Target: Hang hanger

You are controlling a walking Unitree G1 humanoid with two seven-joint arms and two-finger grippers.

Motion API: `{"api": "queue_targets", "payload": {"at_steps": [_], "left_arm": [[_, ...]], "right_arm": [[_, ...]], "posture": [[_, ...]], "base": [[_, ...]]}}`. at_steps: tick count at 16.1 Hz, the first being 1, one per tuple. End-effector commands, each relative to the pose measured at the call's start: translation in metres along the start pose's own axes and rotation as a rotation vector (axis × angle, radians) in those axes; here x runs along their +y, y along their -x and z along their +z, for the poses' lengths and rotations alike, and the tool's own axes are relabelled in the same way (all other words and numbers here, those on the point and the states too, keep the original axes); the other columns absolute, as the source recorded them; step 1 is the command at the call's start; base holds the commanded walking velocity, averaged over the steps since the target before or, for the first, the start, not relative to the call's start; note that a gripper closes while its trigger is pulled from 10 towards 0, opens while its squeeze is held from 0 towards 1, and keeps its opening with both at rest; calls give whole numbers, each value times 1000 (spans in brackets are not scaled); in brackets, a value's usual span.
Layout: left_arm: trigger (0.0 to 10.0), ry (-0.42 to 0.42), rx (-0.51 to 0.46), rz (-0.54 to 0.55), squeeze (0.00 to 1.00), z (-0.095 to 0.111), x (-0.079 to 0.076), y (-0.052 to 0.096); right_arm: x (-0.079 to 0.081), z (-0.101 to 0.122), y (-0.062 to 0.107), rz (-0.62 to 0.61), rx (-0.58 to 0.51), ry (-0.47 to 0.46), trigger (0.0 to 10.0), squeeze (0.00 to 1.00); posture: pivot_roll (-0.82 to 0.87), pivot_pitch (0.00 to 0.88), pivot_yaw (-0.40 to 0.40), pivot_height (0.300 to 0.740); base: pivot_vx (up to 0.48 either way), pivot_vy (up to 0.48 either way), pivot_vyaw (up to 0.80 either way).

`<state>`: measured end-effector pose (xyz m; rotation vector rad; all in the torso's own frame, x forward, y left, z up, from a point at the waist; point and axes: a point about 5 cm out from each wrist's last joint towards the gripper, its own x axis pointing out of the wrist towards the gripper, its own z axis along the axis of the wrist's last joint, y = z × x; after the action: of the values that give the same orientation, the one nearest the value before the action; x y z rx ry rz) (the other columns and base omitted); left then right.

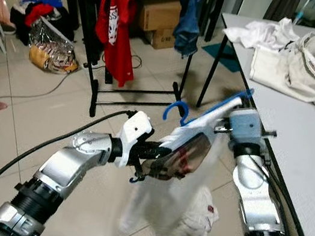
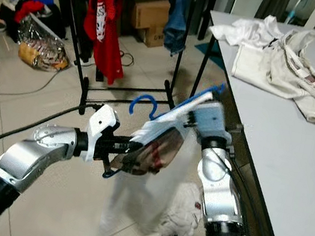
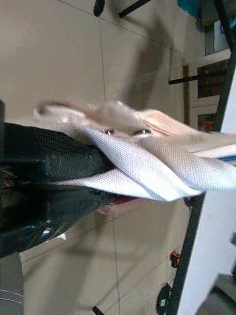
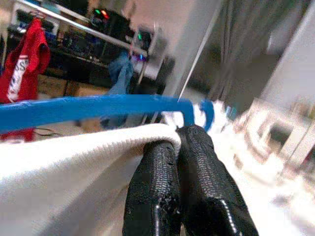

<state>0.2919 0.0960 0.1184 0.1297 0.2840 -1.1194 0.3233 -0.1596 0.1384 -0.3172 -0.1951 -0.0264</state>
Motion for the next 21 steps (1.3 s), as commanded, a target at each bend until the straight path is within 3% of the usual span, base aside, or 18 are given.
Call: {"api": "queue_targets", "payload": {"at_steps": [1, 4, 5, 7, 8, 10, 15, 19, 21], "left_arm": [[10000, 24, 24, 4, 0, -8, 1, 5], [10000, 34, -4, 21, 0, -2, 4, 4], [10000, 44, -13, 28, 0, 0, 5, 4], [10000, 114, -90, 80, 0, 10, 11, 3], [10000, 164, -137, 103, 0, 14, 12, 0], [10000, 207, -174, 78, 0, 17, 2, -9], [10000, 227, -140, 45, 0, 13, -10, -19], [10000, 218, -119, 107, 0, 10, 2, -13], [10000, 155, -73, 110, 0, 9, 6, -7]], "right_arm": [[-26, 15, -11, -89, -44, -150, 10000, 0], [-21, 34, -11, -13, -143, -300, 10000, 0], [-22, 35, -11, -23, -156, -306, 10000, 0], [-34, 41, -5, -109, -219, -355, 10000, 0], [-40, 43, -2, -149, -245, -424, 10000, 0], [-44, 45, 1, -186, -268, -486, 10000, 0], [-43, 51, 1, -166, -309, -431, 10000, 0], [-26, 56, 6, 59, -343, -296, 10000, 0], [-21, 52, 12, 162, -347, -186, 10000, 0]], "posture": [[13, 0, 28, 723], [12, 0, 28, 723], [12, 0, 28, 723], [12, 0, 28, 723], [12, 0, 28, 723], [12, 0, 28, 723], [9, 0, 29, 723], [8, 0, 30, 723], [6, 0, 33, 723]], "base": [[0, 0, 0], [0, 0, 0], [0, 0, 0], [0, 0, 0], [0, 0, 0], [0, 0, 0], [0, 0, 0], [0, 0, 0], [0, 0, 0]]}}
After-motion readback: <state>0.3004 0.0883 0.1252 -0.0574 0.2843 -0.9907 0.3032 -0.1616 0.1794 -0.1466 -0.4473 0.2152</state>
